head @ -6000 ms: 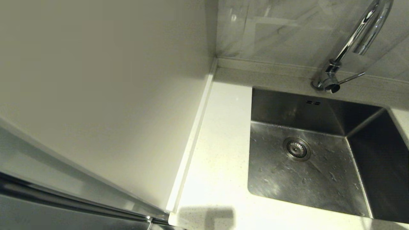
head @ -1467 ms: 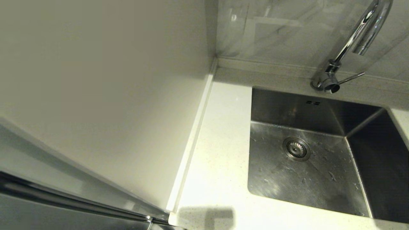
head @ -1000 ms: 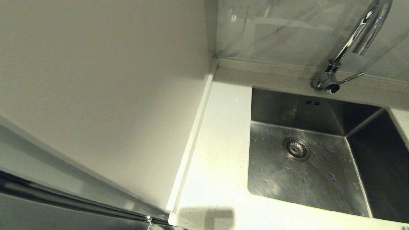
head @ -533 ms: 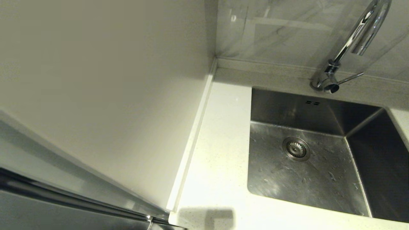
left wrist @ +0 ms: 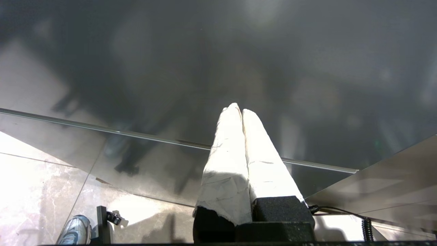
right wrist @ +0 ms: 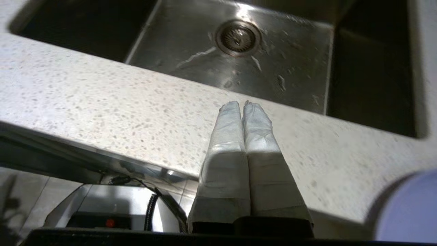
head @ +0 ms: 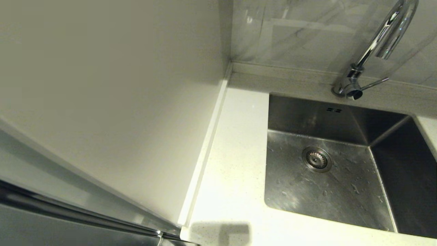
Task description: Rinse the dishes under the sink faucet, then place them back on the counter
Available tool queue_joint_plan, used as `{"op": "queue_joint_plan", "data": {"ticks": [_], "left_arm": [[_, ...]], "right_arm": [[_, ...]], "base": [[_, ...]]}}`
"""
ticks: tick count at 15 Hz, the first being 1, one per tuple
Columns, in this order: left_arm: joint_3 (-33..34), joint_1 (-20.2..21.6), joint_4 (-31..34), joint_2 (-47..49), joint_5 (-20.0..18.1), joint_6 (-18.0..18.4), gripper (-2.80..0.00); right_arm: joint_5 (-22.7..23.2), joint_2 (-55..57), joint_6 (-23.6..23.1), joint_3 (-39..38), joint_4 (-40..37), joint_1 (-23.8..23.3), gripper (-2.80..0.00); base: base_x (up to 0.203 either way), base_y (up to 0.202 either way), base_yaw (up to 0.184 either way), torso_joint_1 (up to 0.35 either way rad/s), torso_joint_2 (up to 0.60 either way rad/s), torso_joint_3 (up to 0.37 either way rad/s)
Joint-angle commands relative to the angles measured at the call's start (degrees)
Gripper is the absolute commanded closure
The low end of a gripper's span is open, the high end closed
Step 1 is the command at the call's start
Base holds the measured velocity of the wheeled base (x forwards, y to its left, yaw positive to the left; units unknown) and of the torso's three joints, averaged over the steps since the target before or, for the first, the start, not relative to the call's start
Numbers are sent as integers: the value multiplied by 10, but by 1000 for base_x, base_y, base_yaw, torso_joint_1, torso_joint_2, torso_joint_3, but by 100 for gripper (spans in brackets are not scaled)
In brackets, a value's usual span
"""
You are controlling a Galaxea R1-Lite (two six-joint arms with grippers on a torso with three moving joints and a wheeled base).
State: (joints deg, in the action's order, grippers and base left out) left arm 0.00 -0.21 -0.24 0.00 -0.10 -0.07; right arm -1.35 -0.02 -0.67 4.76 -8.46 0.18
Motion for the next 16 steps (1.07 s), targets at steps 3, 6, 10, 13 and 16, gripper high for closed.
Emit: {"op": "queue_joint_plan", "data": {"ticks": [3,6,10,13,16], "left_arm": [[2,0,0,0,0,0,0],[1,0,0,0,0,0,0],[2,0,0,0,0,0,0],[2,-1,0,0,0,0,0],[2,0,0,0,0,0,0]], "right_arm": [[12,0,-16,-26,29,1,0],[9,0,0,-26,30,1,0],[7,0,12,-26,30,1,0],[7,0,12,-26,30,1,0],[7,0,12,-26,30,1,0]], "base": [[0,0,0,0,0,0],[0,0,0,0,0,0],[0,0,0,0,0,0],[0,0,0,0,0,0],[0,0,0,0,0,0]]}}
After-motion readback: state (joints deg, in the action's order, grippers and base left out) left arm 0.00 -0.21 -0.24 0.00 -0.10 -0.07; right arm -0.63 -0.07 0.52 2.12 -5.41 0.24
